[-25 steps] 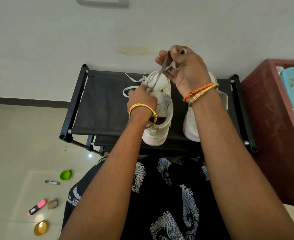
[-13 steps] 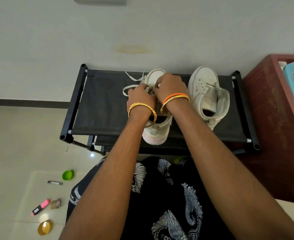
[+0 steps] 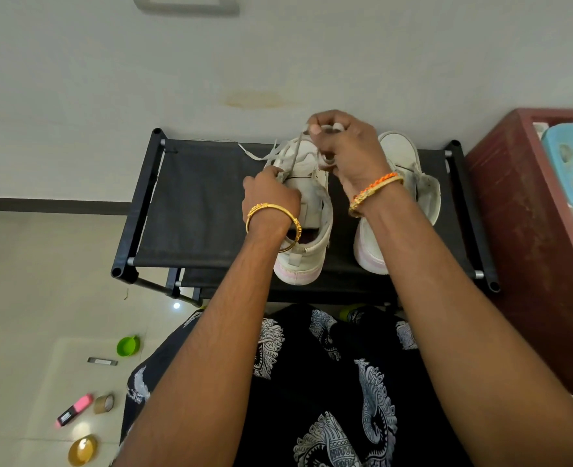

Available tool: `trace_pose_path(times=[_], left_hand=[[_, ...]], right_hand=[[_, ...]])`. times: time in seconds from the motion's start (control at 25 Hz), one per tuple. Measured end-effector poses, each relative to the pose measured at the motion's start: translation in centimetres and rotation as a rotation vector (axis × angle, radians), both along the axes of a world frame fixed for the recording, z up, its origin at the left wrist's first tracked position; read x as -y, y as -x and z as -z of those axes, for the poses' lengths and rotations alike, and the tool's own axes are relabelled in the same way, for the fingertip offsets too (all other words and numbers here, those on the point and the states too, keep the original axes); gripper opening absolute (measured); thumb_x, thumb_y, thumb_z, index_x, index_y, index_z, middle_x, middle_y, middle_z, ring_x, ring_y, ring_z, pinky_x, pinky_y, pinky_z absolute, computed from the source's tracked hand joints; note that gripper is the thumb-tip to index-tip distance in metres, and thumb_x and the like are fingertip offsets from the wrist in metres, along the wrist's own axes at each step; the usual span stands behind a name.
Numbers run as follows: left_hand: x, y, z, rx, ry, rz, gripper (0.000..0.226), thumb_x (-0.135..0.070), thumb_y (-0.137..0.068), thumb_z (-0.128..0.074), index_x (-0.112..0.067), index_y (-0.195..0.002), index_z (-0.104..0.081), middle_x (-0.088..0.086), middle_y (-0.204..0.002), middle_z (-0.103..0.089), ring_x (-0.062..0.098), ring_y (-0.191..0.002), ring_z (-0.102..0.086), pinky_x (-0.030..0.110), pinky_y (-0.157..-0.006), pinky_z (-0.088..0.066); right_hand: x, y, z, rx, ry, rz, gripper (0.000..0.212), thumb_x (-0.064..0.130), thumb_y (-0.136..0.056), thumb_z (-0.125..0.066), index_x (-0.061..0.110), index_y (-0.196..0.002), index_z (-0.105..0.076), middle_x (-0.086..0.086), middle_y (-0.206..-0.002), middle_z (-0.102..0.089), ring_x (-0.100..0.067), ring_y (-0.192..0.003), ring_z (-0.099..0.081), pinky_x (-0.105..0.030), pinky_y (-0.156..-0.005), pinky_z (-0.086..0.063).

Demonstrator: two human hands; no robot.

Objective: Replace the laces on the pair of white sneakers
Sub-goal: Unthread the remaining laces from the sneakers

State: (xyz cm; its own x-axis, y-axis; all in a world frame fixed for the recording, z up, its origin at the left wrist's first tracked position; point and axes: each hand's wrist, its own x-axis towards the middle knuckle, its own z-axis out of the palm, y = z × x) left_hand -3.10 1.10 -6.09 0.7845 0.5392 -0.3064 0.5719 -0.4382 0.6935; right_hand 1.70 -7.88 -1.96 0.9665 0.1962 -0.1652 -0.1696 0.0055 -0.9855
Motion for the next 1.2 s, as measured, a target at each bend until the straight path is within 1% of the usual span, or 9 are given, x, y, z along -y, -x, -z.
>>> trace_pose_path(times=[0.12, 0.2, 0.28, 0.4, 0.64, 0.92, 1.04, 1.12, 1.2], left_hand=[[0.0, 0.0, -0.2, -0.014, -0.003, -0.004, 0.042, -0.013, -0.091, -0.05, -0.02, -0.131, -0.052, 0.012, -0.13, -0.049, 0.029, -0.104, -0.056, 0.032, -0.078, -0.044], [0.1, -0.1, -0.2, -0.016, -0.004, 0.0, 0.04, -0.013, -0.091, -0.05, -0.019, -0.13, -0.052, 0.012, -0.129, -0.049, 0.028, -0.103, -0.056, 0.031, -0.076, -0.043], [0.1, 0.0, -0.2, -0.025, 0.007, -0.01, 0.037, -0.015, -0.09, -0.05, -0.015, -0.127, -0.054, 0.012, -0.126, -0.051, 0.026, -0.099, -0.056, 0.03, -0.075, -0.042], [-0.1, 0.0, -0.1, -0.041, 0.071, -0.058, 0.032, -0.017, -0.089, -0.05, -0.014, -0.121, -0.053, 0.01, -0.121, -0.055, 0.02, -0.089, -0.051, 0.03, -0.074, -0.041], [-0.1, -0.3, 0.3, -0.019, 0.057, -0.037, 0.037, -0.019, -0.09, -0.051, -0.021, -0.127, -0.055, 0.01, -0.126, -0.056, 0.027, -0.103, -0.058, 0.038, -0.09, -0.051], [-0.1, -0.1, 0.2, -0.004, 0.085, -0.047, 0.041, -0.017, -0.088, -0.05, -0.023, -0.128, -0.055, 0.009, -0.124, -0.056, 0.027, -0.101, -0.058, 0.038, -0.086, -0.051], [-0.1, -0.1, 0.1, -0.004, 0.083, -0.048, 0.044, -0.014, -0.088, -0.049, -0.024, -0.13, -0.054, 0.009, -0.124, -0.056, 0.026, -0.101, -0.057, 0.035, -0.082, -0.049], [-0.2, -0.1, 0.1, -0.008, 0.084, -0.049, 0.045, -0.014, -0.087, -0.048, -0.024, -0.13, -0.053, 0.009, -0.125, -0.055, 0.027, -0.103, -0.057, 0.036, -0.083, -0.049], [-0.2, -0.1, 0.1, -0.013, 0.087, -0.055, 0.045, -0.014, -0.088, -0.048, -0.023, -0.131, -0.052, 0.01, -0.126, -0.055, 0.027, -0.104, -0.056, 0.036, -0.084, -0.047]], right_hand=[[0.1, 0.0, -0.3, -0.138, -0.229, -0.001, 0.03, -0.005, -0.092, -0.042, 0.015, -0.071, -0.051, -0.004, -0.077, -0.064, -0.023, -0.077, -0.057, -0.028, -0.064, -0.039], [0.2, 0.0, -0.2, -0.152, -0.233, 0.028, 0.027, -0.002, -0.095, -0.039, 0.014, -0.075, -0.048, -0.007, -0.075, -0.063, -0.023, -0.071, -0.064, -0.028, -0.065, -0.047], [0.1, -0.1, 0.8, 0.001, 0.013, 0.109, 0.021, 0.0, -0.092, -0.043, 0.012, -0.077, -0.05, -0.004, -0.074, -0.059, -0.017, -0.062, -0.059, -0.026, -0.061, -0.049], [-0.3, 0.0, 2.5, 0.247, 0.55, 0.062, 0.014, 0.011, -0.092, -0.048, 0.009, -0.091, -0.062, -0.002, -0.091, -0.063, -0.015, -0.075, -0.055, -0.018, -0.064, -0.038], [-1.8, 0.3, 2.7, 0.164, 0.98, -0.237, 0.025, 0.023, -0.09, -0.059, 0.011, -0.111, -0.068, -0.01, -0.113, -0.065, -0.024, -0.102, -0.06, -0.03, -0.084, -0.048], [-1.0, -0.3, 3.1, 0.047, 0.692, -0.14, 0.015, 0.019, -0.085, -0.066, 0.016, -0.098, -0.073, -0.005, -0.115, -0.066, -0.019, -0.102, -0.059, -0.018, -0.075, -0.039], [-0.6, -0.3, 2.8, -0.057, 0.424, -0.042, 0.005, 0.014, -0.084, -0.067, 0.017, -0.084, -0.071, 0.003, -0.088, -0.07, -0.009, -0.074, -0.057, -0.015, -0.063, -0.042], [-0.4, -0.6, 2.2, -0.11, 0.21, 0.029, 0.017, 0.008, -0.083, -0.067, 0.018, -0.069, -0.067, 0.014, -0.057, -0.061, -0.002, -0.056, -0.048, -0.013, -0.051, -0.038], [-0.2, -0.9, 1.5, -0.159, -0.007, 0.079, 0.023, 0.003, -0.083, -0.065, 0.018, -0.066, -0.065, 0.009, -0.052, -0.055, -0.006, -0.053, -0.042, -0.018, -0.048, -0.035]])
